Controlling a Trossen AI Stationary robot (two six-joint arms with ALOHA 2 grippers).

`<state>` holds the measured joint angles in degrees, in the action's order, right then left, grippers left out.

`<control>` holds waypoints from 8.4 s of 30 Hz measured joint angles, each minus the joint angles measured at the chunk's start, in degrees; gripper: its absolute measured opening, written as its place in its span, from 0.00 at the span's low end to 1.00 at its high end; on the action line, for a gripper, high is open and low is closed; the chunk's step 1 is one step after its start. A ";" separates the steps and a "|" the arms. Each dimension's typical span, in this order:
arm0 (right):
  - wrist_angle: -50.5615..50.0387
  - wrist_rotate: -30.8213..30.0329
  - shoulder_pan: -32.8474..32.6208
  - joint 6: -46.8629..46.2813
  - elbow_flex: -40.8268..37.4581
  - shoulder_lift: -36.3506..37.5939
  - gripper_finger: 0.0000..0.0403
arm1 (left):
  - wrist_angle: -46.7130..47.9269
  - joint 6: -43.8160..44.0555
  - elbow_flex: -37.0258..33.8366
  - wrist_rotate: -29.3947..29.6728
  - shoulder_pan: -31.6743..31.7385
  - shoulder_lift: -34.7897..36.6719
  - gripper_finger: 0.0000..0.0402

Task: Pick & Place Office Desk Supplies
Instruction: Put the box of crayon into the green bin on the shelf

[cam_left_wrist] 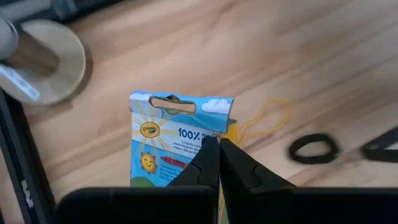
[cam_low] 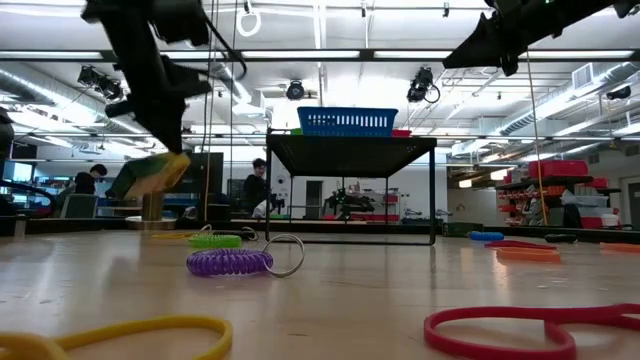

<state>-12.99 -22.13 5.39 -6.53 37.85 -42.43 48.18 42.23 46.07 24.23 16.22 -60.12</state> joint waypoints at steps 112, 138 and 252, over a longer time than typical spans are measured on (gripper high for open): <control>58.86 11.19 -20.30 1.43 -8.33 -48.30 0.24 | -50.80 -14.82 12.85 -7.80 -30.36 -6.73 0.40; 73.61 5.40 -17.03 4.44 0.48 -73.18 0.24 | -42.36 -6.77 12.82 -4.03 -35.40 -9.51 0.37; -23.37 -4.76 -22.38 -9.04 -7.41 17.49 0.02 | 15.36 -33.42 60.64 -15.48 -23.94 -60.73 0.19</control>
<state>-36.36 -26.89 -16.99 -15.57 30.44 -24.94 63.54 8.81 106.71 8.75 -7.73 -120.85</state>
